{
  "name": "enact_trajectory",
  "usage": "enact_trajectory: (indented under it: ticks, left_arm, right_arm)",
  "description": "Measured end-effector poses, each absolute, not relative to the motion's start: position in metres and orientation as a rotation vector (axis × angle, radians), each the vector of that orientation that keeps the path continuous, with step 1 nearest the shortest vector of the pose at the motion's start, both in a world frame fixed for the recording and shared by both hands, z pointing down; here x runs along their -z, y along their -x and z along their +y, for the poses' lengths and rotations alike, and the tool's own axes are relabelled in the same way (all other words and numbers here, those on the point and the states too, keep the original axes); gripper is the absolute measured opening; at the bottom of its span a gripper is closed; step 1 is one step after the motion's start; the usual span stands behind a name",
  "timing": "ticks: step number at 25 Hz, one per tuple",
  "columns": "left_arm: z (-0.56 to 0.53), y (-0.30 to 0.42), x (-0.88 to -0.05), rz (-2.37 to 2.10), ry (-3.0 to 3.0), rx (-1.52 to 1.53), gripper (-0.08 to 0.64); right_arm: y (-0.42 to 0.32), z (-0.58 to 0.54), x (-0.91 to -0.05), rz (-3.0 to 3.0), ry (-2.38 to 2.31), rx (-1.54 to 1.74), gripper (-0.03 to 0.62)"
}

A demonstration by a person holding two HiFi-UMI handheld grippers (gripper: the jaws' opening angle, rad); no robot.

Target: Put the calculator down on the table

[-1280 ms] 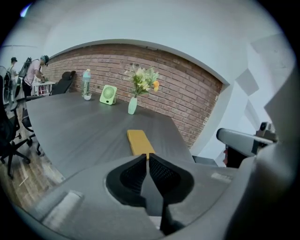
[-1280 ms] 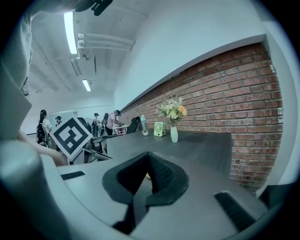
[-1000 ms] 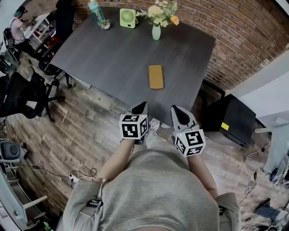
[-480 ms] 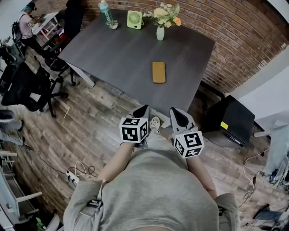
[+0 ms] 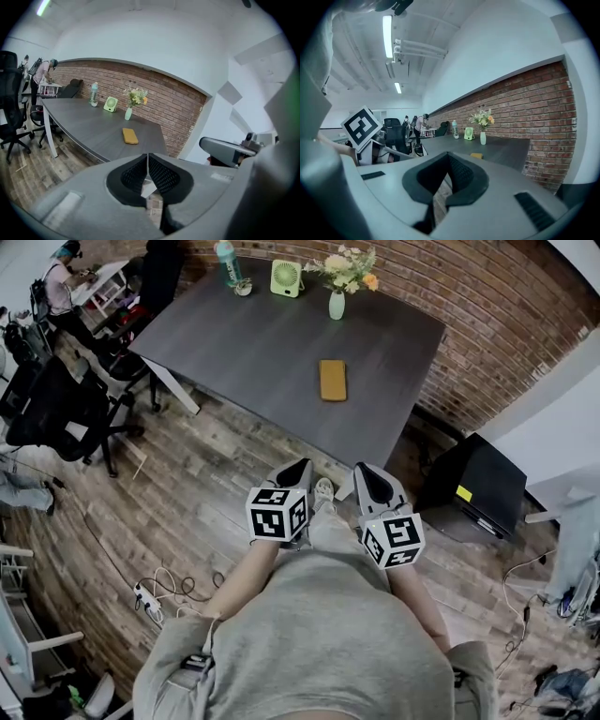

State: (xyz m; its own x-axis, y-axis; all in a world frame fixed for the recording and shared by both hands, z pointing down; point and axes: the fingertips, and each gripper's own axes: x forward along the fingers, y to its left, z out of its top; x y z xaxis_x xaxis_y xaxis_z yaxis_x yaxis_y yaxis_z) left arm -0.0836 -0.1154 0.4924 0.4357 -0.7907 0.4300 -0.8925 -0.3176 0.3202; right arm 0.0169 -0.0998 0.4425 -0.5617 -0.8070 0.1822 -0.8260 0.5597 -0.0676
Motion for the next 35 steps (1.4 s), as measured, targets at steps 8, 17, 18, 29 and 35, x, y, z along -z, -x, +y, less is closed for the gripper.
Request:
enact_trajectory:
  ticks: [8,17,18,29,35]
  left_arm:
    - [-0.099,0.082,-0.493,-1.415,-2.175,-0.259,0.028]
    - [-0.1,0.075,-0.496,-1.398,-2.176,-0.26,0.028]
    - [-0.102,0.075,-0.496,-1.397,-2.175,-0.258,0.028]
    - [-0.115,0.07,-0.494,-1.381,-2.185,-0.259,0.028]
    - [-0.117,0.067,-0.496,-1.373,-2.19,-0.269,0.028]
  right_arm:
    - [-0.02,-0.085,-0.444,-2.656,-1.393,-0.213,0.003]
    - [-0.024,-0.086,-0.445,-2.648,-1.396,-0.211,0.002]
    - [-0.024,-0.087,-0.445,-2.647,-1.397,-0.211,0.002]
    - [-0.028,-0.101,-0.443,-2.647,-1.404,-0.205,0.002]
    - [-0.031,-0.105,-0.445,-2.633,-1.422,-0.196,0.002]
